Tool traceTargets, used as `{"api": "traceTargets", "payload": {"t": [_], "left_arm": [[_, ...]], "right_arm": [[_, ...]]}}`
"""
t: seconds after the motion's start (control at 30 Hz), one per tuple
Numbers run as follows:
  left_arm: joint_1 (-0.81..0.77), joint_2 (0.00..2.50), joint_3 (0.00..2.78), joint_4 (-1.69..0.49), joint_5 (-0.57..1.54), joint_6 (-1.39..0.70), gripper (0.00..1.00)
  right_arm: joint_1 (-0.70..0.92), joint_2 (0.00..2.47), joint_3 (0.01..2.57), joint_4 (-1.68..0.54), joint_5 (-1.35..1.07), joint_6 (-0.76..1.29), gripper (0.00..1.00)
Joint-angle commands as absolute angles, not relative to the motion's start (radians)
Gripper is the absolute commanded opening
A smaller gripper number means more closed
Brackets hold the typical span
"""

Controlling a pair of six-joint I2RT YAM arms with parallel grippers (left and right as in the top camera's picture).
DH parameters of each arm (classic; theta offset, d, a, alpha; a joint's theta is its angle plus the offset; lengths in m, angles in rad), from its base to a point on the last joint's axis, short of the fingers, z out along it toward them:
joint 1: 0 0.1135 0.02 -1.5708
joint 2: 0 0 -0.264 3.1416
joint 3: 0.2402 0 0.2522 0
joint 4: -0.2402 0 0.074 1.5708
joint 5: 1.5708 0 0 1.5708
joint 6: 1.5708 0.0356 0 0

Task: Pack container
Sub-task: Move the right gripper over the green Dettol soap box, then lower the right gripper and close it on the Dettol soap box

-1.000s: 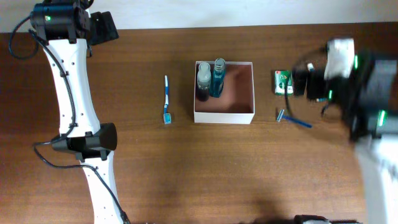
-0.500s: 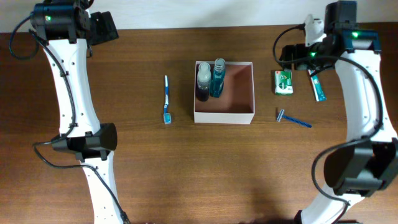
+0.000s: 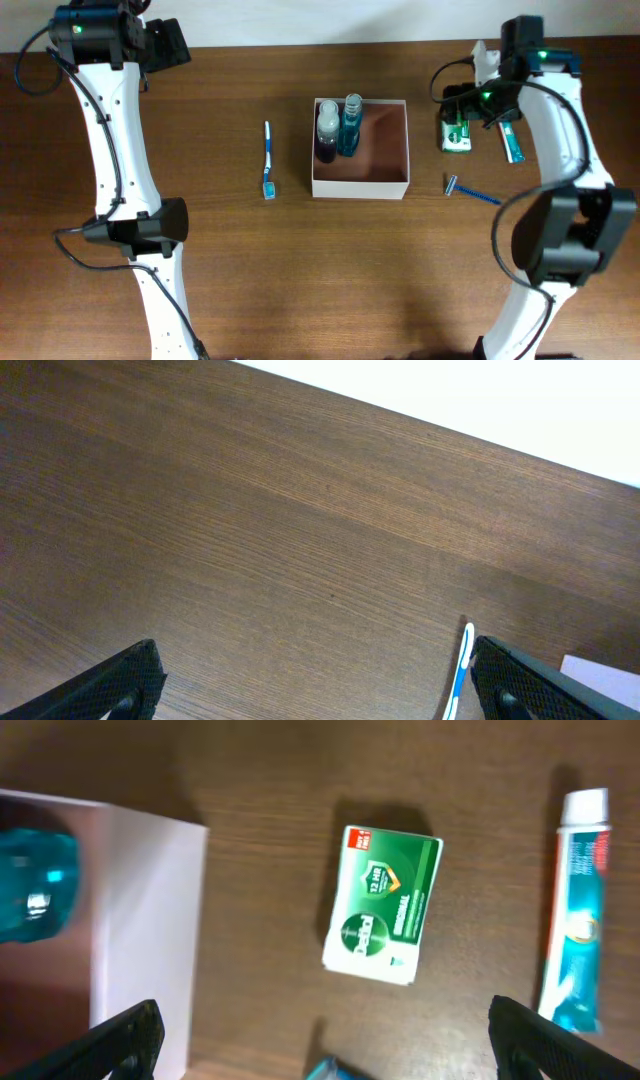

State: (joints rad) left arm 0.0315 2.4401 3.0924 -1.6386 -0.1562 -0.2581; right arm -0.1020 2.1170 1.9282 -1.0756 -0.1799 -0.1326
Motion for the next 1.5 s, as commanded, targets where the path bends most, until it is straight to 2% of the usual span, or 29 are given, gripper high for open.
{"api": "traceTargets", "payload": {"t": [0.0,0.27,0.63,1.47], "left_arm": [[0.036,2.408,3.091,-1.640,-0.153,-0.268,0.99],[0.036,2.408,3.091,-1.640,-0.153,-0.268,0.99],[0.036,2.408,3.091,-1.640,-0.153,-0.268,0.99],[0.036,2.408,3.091,-1.640,-0.153,-0.268,0.99]], "right_arm": [[-0.099,2.151,1.944,-1.052,-0.162,-0.088,0.99],[-0.097,2.217,1.939,-1.019,-0.054,-0.007,0.98],[-0.091,2.296,1.935,-1.001,-0.054,-0.007,0.99],[-0.090,2.298,1.920,-0.999,-0.028,-0.006,0.98]]}}
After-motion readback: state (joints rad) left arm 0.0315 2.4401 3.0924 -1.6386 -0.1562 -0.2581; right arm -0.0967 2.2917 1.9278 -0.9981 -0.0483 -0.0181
